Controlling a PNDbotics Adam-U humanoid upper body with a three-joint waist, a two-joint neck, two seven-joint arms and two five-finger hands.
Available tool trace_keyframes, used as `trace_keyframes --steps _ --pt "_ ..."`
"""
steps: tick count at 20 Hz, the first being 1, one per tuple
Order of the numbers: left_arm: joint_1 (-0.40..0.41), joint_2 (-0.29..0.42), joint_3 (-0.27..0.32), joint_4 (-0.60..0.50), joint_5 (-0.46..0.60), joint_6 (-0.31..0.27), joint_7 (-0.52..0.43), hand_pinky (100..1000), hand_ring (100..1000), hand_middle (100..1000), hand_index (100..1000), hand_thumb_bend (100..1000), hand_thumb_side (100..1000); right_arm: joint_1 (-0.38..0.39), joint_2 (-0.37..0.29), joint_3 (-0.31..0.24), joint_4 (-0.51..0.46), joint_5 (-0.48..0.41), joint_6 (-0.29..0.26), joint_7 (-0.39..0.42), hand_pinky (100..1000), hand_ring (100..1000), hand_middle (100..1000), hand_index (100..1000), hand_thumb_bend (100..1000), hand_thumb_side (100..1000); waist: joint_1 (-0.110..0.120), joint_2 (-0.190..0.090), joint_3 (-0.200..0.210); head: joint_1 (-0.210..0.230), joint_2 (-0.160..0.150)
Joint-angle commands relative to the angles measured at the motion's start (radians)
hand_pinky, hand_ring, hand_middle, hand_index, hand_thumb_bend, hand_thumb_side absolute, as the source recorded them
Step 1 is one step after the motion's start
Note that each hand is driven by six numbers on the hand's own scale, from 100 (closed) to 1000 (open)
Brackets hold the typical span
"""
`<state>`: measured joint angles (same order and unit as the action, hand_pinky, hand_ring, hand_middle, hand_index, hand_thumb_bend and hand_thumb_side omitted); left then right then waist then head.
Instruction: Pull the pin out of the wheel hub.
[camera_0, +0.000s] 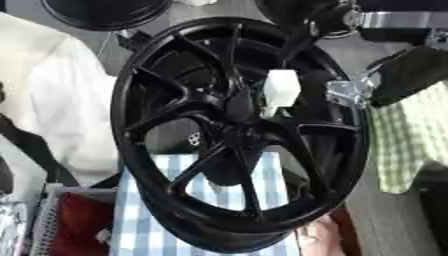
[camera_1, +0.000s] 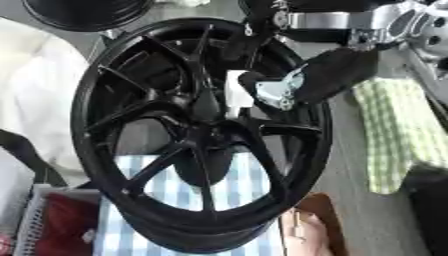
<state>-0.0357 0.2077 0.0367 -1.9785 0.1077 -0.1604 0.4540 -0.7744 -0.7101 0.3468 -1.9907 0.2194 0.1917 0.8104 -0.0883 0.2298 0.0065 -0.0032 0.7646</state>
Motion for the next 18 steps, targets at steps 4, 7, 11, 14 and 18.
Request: trace_keyframes --steps 4,7,11,14,18 --pt "0.002 -0.002 0.007 -0.022 -0.015 0.006 0.006 828 728 665 782 234 677 -0.018 0.015 -0.005 -0.009 0.047 0.017 -0.013 891 873 795 858 100 530 0.005 -0.011 -0.005 0.012 0.005" --pt "0.002 -0.005 0.006 -0.022 -0.017 0.009 0.006 828 728 665 782 233 680 -0.018 0.023 0.000 -0.009 0.067 0.022 -0.021 890 876 796 863 100 479 0.004 -0.008 -0.005 0.010 0.005" --pt "-0.003 -0.008 0.005 -0.022 -0.018 0.011 0.007 829 728 665 782 209 676 -0.012 0.034 0.017 -0.009 0.095 0.029 -0.020 897 890 801 872 100 388 0.004 0.002 0.002 0.007 0.005" --pt "-0.005 -0.010 0.003 -0.022 -0.017 0.013 0.006 829 728 665 783 231 690 -0.009 0.039 0.024 -0.009 0.116 0.039 -0.020 903 897 806 875 100 286 0.003 0.011 0.011 0.003 0.005" --pt "-0.006 -0.018 0.000 -0.022 -0.019 0.018 0.004 830 727 664 783 227 697 -0.004 0.040 0.026 -0.009 0.147 0.048 -0.017 909 902 811 878 100 241 0.003 0.022 0.019 -0.002 -0.002"
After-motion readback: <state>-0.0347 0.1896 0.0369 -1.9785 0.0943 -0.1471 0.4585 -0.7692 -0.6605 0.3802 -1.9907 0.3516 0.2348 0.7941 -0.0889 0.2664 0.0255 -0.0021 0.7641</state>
